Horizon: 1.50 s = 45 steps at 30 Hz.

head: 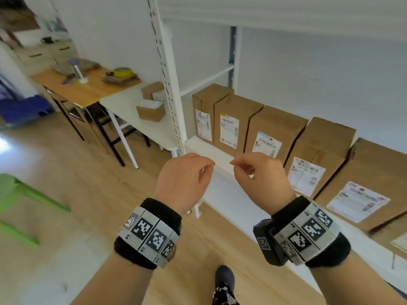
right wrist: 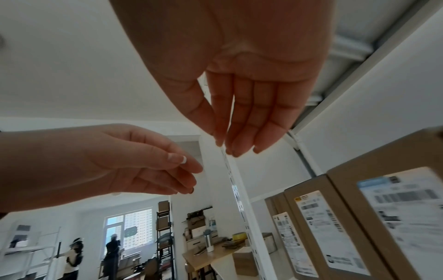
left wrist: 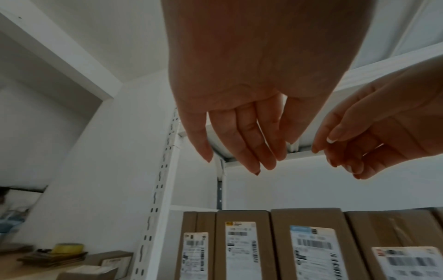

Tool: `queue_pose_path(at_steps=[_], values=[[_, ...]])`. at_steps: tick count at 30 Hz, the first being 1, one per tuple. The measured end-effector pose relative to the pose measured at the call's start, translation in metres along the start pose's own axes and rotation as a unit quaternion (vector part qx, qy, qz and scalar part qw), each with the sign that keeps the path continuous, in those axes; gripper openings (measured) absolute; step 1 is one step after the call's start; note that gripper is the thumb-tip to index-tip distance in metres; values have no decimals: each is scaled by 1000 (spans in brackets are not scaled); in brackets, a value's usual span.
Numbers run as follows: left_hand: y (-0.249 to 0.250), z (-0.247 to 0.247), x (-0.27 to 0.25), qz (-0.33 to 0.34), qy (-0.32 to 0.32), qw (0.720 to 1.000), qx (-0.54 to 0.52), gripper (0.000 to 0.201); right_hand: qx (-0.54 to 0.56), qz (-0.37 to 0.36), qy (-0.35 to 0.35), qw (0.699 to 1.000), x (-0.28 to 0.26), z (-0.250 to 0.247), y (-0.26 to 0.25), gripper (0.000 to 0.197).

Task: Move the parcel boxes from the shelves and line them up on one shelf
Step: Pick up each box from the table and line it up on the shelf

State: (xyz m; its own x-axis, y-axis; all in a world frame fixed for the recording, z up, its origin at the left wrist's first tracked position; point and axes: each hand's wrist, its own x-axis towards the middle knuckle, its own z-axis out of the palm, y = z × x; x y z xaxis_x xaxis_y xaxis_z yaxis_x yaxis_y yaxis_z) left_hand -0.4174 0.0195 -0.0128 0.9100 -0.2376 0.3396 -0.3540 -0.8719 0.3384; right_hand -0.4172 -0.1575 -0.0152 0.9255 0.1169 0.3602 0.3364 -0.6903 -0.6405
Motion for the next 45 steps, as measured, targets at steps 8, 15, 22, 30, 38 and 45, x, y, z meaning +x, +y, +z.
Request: queue_pose_path(at_steps=[8, 15, 22, 30, 38, 45], values=[[-71, -5, 90, -80, -22, 995, 47, 28, 20, -35, -57, 998, 125, 53, 12, 19], [-133, -1, 139, -159, 2, 986, 46, 27, 32, -79, -121, 989, 201, 107, 11, 20], [-209, -13, 169, -208, 18, 978, 32, 28, 58, -115, -168, 977, 257, 180, -12, 26], [-353, -19, 231, -212, -5, 977, -27, 27, 52, -70, -127, 988, 353, 291, -52, 28], [-477, -11, 322, -188, -73, 977, -74, 30, -1, 87, -99, 991, 469, 394, -58, 33], [-554, 41, 395, -227, -178, 953, -90, 47, -17, 257, -111, 960, 534, 459, -10, 43]])
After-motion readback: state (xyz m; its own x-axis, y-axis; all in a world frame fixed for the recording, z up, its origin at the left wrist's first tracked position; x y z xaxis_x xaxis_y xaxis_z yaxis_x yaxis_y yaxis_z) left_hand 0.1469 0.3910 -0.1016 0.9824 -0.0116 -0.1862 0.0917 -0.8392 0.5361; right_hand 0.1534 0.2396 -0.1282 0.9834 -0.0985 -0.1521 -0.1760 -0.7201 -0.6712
